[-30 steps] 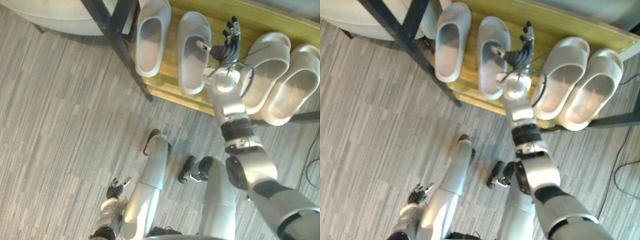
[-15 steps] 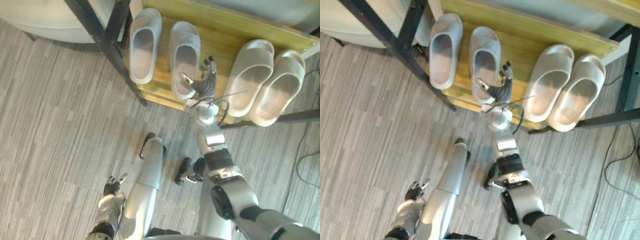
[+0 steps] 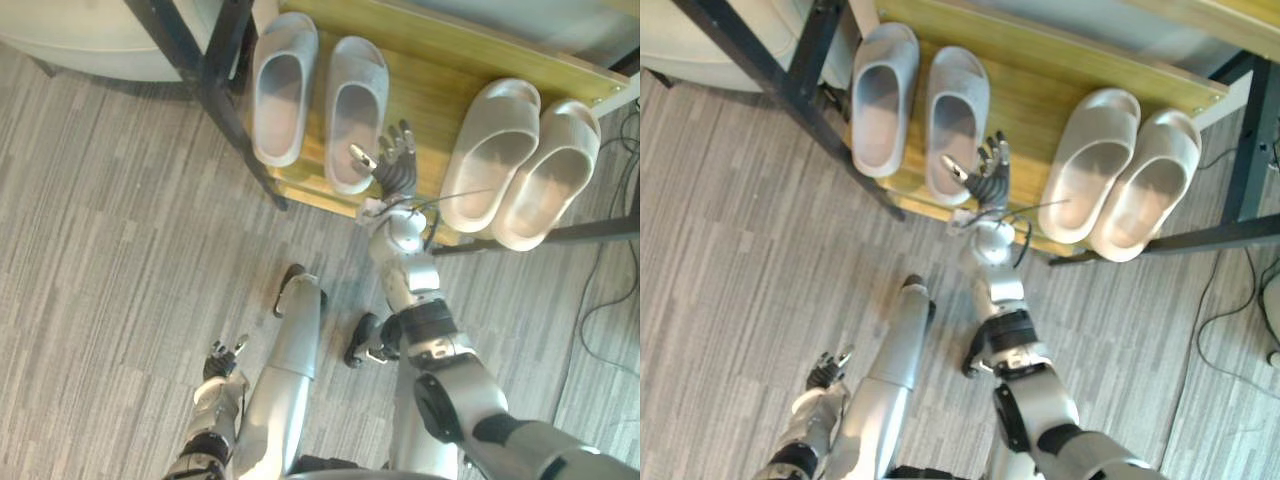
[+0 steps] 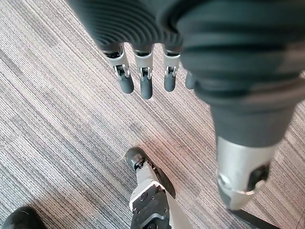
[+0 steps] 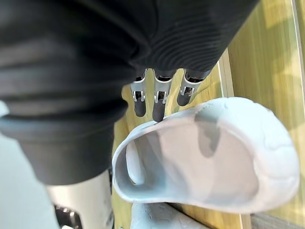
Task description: Organize the slippers on the shoe rack
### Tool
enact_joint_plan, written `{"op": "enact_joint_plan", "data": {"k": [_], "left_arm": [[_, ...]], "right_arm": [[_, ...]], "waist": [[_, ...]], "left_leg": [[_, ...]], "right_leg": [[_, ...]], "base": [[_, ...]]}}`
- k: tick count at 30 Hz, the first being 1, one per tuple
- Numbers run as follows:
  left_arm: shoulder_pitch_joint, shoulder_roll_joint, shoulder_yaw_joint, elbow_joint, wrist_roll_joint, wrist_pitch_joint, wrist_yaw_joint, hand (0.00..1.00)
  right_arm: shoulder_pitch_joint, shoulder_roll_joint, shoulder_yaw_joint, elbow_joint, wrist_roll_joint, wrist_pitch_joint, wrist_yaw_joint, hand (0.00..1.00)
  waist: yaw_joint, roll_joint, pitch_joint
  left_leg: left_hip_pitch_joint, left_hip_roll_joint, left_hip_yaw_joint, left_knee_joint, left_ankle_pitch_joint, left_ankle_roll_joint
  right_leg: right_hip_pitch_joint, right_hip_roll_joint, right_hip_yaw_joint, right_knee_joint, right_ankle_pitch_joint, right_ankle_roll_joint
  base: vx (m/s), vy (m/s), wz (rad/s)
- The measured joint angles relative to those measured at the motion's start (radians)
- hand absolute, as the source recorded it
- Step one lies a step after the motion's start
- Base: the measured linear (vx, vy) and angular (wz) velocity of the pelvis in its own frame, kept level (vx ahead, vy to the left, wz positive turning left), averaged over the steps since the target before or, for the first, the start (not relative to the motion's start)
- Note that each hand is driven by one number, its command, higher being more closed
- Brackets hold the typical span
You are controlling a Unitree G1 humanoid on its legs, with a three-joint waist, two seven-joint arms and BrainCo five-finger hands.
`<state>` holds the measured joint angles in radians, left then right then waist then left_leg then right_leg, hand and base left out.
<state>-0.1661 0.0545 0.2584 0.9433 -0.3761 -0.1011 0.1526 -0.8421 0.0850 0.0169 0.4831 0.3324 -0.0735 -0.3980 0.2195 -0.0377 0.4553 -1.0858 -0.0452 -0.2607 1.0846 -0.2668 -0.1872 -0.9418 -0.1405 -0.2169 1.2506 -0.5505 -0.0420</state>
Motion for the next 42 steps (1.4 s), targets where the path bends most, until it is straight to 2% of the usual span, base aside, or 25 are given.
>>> {"op": "enact_joint_plan", "data": {"k": [14, 19, 22, 24, 27, 28, 31, 33, 37, 38, 41, 42], "left_arm": [[-0.015, 0.0, -0.001, 0.021, 0.0, -0.003, 0.0, 0.0], [-0.019, -0.001, 0.0, 0.02, 0.0, -0.002, -0.001, 0.0], [-0.019, -0.002, 0.0, 0.016, 0.0, -0.002, -0.003, 0.0], [-0.016, -0.005, 0.001, 0.01, 0.0, -0.002, -0.004, 0.0], [0.001, -0.008, -0.013, -0.001, 0.005, -0.003, -0.01, 0.0], [0.003, -0.008, -0.013, -0.001, 0.005, -0.003, -0.011, 0.0], [0.033, -0.005, -0.015, -0.013, 0.017, -0.014, -0.019, 0.0], [0.075, 0.004, -0.03, -0.015, 0.022, -0.02, -0.026, 0.0], [0.121, 0.009, -0.077, -0.016, 0.045, -0.023, -0.039, 0.0], [0.136, 0.007, -0.112, -0.017, 0.064, -0.022, -0.05, 0.0], [0.152, 0.019, -0.17, -0.009, 0.105, -0.022, -0.071, 0.0], [0.163, 0.021, -0.196, -0.002, 0.122, -0.022, -0.072, 0.0]], "right_arm": [[-0.081, -0.015, 0.005, 0.099, 0.031, -0.007, 0.007, 0.0], [-0.065, -0.033, 0.005, 0.083, -0.013, 0.018, 0.025, 0.0], [-0.003, -0.056, 0.006, 0.063, -0.071, 0.031, 0.035, 0.0], [0.064, -0.066, 0.011, 0.006, -0.121, 0.038, 0.039, 0.0], [0.186, -0.096, 0.076, -0.093, -0.226, 0.044, 0.076, 0.0], [0.192, -0.096, 0.078, -0.099, -0.229, 0.044, 0.077, 0.0], [0.33, -0.11, 0.124, -0.2, -0.295, 0.042, 0.112, 0.0], [0.476, -0.13, 0.173, -0.261, -0.331, 0.041, 0.146, 0.0], [0.661, -0.136, 0.195, -0.277, -0.379, 0.033, 0.209, 0.0], [0.723, -0.147, 0.196, -0.277, -0.391, 0.032, 0.236, 0.0], [0.817, -0.168, 0.203, -0.267, -0.423, 0.018, 0.281, 0.0], [0.845, -0.183, 0.191, -0.227, -0.45, 0.006, 0.3, 0.0]], "waist": [[0.008, 0.008, 0.006], [0.006, 0.01, 0.007], [0.001, 0.01, 0.008], [-0.001, 0.01, 0.008], [-0.018, 0.008, 0.007], [-0.019, 0.007, 0.006], [-0.041, 0.005, 0.004], [-0.057, 0.0, -0.038], [-0.071, -0.01, -0.118], [-0.079, -0.011, -0.155], [-0.102, -0.017, -0.207], [-0.121, -0.015, -0.238]], "left_leg": [[-0.003, -0.001, -0.009, 0.002, -0.002, 0.003], [0.017, 0.002, -0.001, 0.001, 0.0, 0.0], [0.077, 0.008, 0.006, -0.025, -0.001, 0.004], [0.134, 0.021, 0.02, -0.073, 0.002, 0.018], [0.272, 0.044, 0.057, -0.212, 0.036, 0.039], [0.278, 0.045, 0.06, -0.22, 0.038, 0.04], [0.405, 0.058, 0.09, -0.34, 0.066, 0.052], [0.49, 0.068, 0.11, -0.433, 0.089, 0.056], [0.618, 0.075, 0.141, -0.579, 0.12, 0.072], [0.661, 0.074, 0.147, -0.635, 0.135, 0.077], [0.751, 0.076, 0.169, -0.748, 0.17, 0.083], [0.795, 0.074, 0.171, -0.811, 0.191, 0.087]], "right_leg": [[0.0, -0.002, -0.011, 0.005, -0.001, 0.0], [0.017, -0.001, -0.004, 0.001, 0.0, -0.001], [0.077, 0.001, -0.002, -0.031, 0.003, 0.004], [0.129, 0.001, -0.001, -0.08, 0.017, 0.017], [0.251, 0.002, 0.004, -0.214, 0.071, 0.011], [0.255, 0.002, 0.005, -0.221, 0.073, 0.011], [0.37, 0.004, 0.011, -0.337, 0.111, 0.019], [0.452, 0.013, 0.016, -0.438, 0.147, 0.021], [0.569, 0.019, 0.026, -0.586, 0.187, 0.038], [0.609, 0.019, 0.027, -0.641, 0.203, 0.048], [0.686, 0.02, 0.029, -0.749, 0.239, 0.06], [0.724, 0.022, 0.032, -0.808, 0.263, 0.067]], "base": [[0.0, 0.028, 0.01], [0.0, 0.009, -0.02], [0.01, 0.049, -0.03], [0.02, 0.054, -0.11], [0.06, 0.057, -0.15], [0.09, 0.059, -0.15], [0.11, 0.035, -0.09], [0.17, 0.048, -0.11], [0.23, 0.064, -0.11], [0.25, 0.06, -0.09], [0.17, 0.034, -0.09], [0.17, 0.044, -0.12]]}}
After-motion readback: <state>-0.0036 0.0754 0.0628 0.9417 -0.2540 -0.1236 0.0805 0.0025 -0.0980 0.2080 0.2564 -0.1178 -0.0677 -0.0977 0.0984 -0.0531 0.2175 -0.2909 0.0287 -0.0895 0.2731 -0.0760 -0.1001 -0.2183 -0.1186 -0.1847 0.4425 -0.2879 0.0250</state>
